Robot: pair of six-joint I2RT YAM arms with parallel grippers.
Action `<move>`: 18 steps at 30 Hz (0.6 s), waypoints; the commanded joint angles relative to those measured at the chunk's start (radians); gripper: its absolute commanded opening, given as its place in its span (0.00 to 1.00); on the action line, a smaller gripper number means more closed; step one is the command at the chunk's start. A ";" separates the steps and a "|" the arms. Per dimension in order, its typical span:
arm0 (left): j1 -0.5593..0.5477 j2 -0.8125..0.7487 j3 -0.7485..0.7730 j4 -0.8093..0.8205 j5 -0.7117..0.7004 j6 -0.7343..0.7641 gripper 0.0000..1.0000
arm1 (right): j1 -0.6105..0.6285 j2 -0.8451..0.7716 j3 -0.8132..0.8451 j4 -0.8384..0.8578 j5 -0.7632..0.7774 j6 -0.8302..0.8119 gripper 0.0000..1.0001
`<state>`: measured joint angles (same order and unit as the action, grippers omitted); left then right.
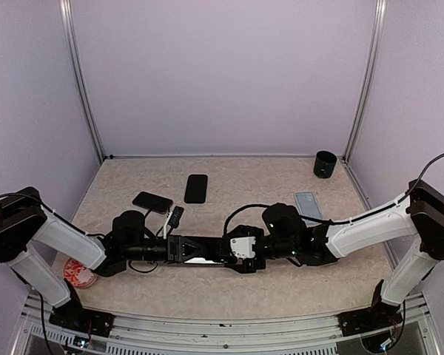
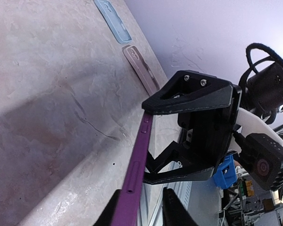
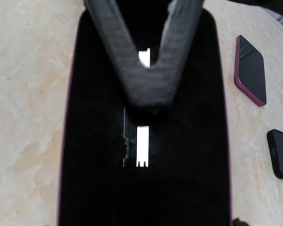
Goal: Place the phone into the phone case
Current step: Pass from the right arm to the left
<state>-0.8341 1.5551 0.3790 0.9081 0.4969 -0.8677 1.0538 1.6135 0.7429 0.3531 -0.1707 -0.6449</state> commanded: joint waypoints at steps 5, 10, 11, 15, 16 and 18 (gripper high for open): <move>-0.016 0.024 0.026 0.061 0.036 0.007 0.08 | 0.011 -0.031 0.011 0.054 0.026 -0.007 0.59; -0.018 0.043 0.019 0.086 0.038 0.001 0.00 | 0.011 -0.032 0.011 0.053 0.026 0.001 0.62; -0.018 0.046 0.016 0.094 0.038 -0.001 0.00 | 0.010 -0.032 0.010 0.055 0.028 0.005 0.64; -0.018 0.050 0.004 0.123 0.042 -0.007 0.00 | 0.011 -0.051 0.002 0.057 0.050 0.023 0.76; -0.019 0.048 0.001 0.126 0.042 -0.005 0.00 | 0.011 -0.059 -0.002 0.059 0.056 0.028 0.79; -0.020 0.041 0.000 0.120 0.041 -0.001 0.00 | 0.011 -0.077 -0.011 0.061 0.070 0.044 0.86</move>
<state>-0.8379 1.5974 0.3824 0.9722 0.5098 -0.8745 1.0546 1.6054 0.7391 0.3470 -0.1436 -0.6472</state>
